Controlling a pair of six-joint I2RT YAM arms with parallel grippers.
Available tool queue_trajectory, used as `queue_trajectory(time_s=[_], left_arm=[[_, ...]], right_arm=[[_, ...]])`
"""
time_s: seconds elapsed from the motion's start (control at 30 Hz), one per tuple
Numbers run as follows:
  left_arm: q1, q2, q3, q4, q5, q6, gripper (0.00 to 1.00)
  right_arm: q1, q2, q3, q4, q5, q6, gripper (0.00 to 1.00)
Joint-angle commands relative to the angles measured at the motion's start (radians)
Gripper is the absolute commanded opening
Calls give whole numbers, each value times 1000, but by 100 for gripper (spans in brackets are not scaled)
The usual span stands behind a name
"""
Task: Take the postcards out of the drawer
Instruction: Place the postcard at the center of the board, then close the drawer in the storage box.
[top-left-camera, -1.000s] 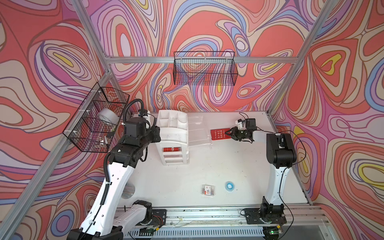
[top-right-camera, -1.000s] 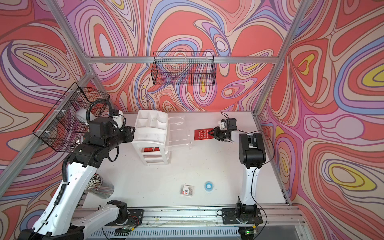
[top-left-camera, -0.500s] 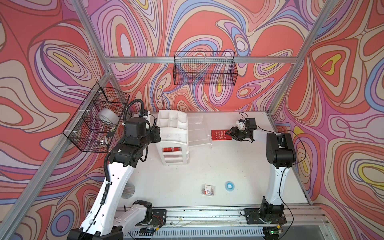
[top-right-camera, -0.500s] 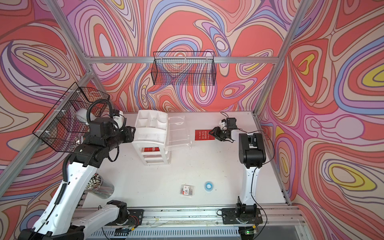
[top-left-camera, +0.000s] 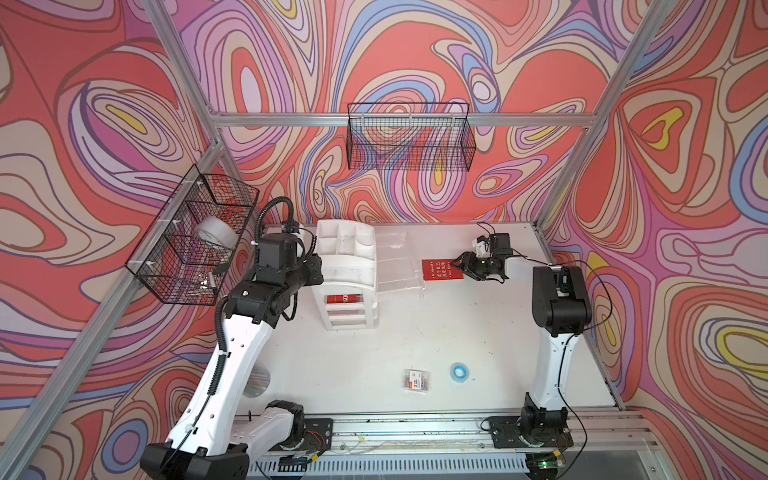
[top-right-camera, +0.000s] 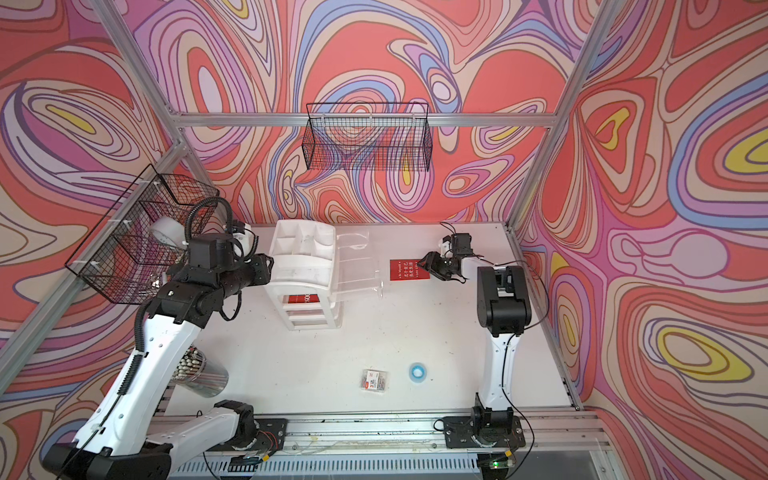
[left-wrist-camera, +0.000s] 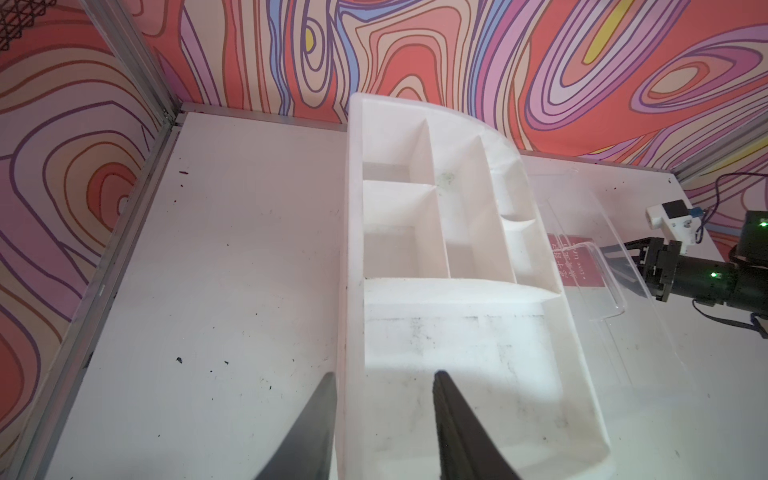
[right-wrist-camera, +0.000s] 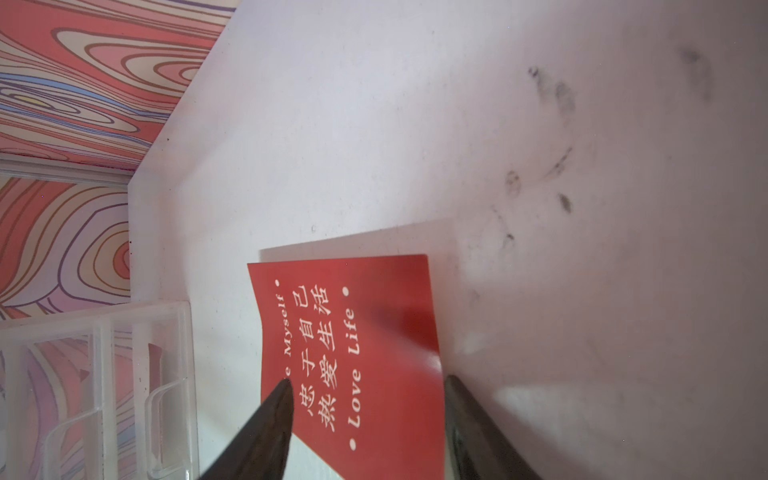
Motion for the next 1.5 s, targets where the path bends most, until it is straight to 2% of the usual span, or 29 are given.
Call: queue_trajectory(time_s=[0.0, 0.5, 1.03, 1.23, 1.47], left_arm=[[11, 9, 23, -46, -18, 7, 40], [31, 53, 22, -57, 30, 8, 36], [34, 82, 16, -56, 59, -1, 22], [34, 89, 16, -53, 66, -8, 20], [34, 102, 10, -53, 61, -9, 16]], right_arm=[[-6, -18, 4, -65, 68, -22, 60], [-27, -90, -31, -75, 78, -33, 60], [-21, -231, -120, -35, -13, -5, 49], [18, -276, -131, -42, -29, -4, 47], [110, -298, -110, -43, -27, 0, 46]])
